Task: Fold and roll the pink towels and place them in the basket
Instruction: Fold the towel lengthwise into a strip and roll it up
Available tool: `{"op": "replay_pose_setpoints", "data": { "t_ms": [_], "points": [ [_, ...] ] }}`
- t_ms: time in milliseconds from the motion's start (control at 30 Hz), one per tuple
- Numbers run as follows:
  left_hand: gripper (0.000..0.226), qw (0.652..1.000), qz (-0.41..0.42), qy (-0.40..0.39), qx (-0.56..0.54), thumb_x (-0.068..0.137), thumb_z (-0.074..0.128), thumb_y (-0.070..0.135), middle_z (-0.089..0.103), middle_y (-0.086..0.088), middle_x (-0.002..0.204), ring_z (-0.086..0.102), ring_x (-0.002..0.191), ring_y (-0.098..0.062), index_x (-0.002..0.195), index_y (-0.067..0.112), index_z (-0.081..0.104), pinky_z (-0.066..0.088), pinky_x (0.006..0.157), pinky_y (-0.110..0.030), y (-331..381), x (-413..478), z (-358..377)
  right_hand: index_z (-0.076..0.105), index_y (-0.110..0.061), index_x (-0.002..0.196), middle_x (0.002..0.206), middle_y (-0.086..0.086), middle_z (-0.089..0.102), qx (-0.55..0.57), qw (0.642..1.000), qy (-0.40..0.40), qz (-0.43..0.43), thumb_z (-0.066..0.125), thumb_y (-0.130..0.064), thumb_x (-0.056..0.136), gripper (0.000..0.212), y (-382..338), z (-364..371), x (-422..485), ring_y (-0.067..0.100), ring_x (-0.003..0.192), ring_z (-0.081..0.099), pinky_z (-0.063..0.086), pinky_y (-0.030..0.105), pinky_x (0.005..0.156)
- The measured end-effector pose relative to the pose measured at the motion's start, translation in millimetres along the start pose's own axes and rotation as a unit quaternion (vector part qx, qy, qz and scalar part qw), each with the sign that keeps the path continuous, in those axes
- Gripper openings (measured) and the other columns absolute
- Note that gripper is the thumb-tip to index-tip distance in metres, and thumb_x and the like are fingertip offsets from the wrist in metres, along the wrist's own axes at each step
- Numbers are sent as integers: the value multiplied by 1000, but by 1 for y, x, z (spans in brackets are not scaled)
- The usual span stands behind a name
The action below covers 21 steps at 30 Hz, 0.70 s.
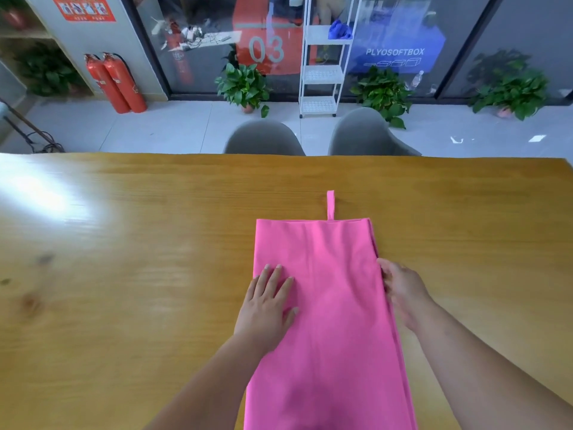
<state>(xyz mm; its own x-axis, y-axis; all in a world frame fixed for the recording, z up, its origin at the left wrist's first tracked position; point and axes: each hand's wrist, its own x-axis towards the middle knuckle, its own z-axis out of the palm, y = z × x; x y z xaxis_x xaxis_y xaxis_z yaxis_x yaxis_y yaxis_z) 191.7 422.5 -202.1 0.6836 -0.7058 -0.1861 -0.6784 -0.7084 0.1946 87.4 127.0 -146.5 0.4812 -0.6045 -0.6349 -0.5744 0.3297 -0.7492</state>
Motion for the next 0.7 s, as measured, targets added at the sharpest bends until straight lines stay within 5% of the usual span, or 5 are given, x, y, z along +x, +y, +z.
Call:
{"op": "replay_pose_setpoints", "data": {
  "t_ms": [133, 233, 367, 533, 700],
  "points": [
    [71, 1000, -4, -4, 4, 105, 25, 62, -2, -1, 177, -16, 162, -23, 168, 31, 17, 5, 132, -49, 2, 26, 3, 73, -34, 130, 135, -3, 69, -57, 995, -12, -81, 69, -19, 98, 35, -3, 8, 24, 13, 123, 65, 50, 41, 112],
    [71, 1000, -12, 4, 6, 107, 24, 65, -7, 0, 177, -17, 162, -23, 169, 32, 13, 4, 132, -49, 2, 43, 4, 71, -35, 134, 129, -9, 68, -158, 973, -11, -166, 77, -14, 94, 46, -14, 17, 36, 6, 119, 62, 48, 30, 108],
    [72, 1000, -18, 17, 17, 107, 25, 69, -9, 1, 177, -16, 162, -24, 169, 34, 11, 6, 132, -51, -1, 60, 6, 72, -33, 134, 106, -1, 70, -274, 935, 62, -216, 69, -7, 95, 46, -20, 17, 58, 14, 91, 61, 45, 25, 84],
    [74, 999, -9, 25, 36, 107, 28, 69, -10, -1, 177, -14, 162, -26, 169, 34, 8, 7, 132, -53, -2, 65, 7, 66, -20, 142, 133, -5, 62, -302, 915, 92, -251, 53, 5, 98, 53, -6, 23, 74, 15, 112, 62, 38, 15, 96],
    [72, 999, -28, 29, 10, 109, 31, 64, -5, -5, 177, -11, 163, -27, 169, 30, 14, 12, 130, -55, 0, 68, 10, 57, -15, 149, 142, 2, 52, -303, 907, 185, -228, 47, 8, 93, 62, 0, 41, 71, 28, 120, 60, 49, 38, 99]
  ]
}}
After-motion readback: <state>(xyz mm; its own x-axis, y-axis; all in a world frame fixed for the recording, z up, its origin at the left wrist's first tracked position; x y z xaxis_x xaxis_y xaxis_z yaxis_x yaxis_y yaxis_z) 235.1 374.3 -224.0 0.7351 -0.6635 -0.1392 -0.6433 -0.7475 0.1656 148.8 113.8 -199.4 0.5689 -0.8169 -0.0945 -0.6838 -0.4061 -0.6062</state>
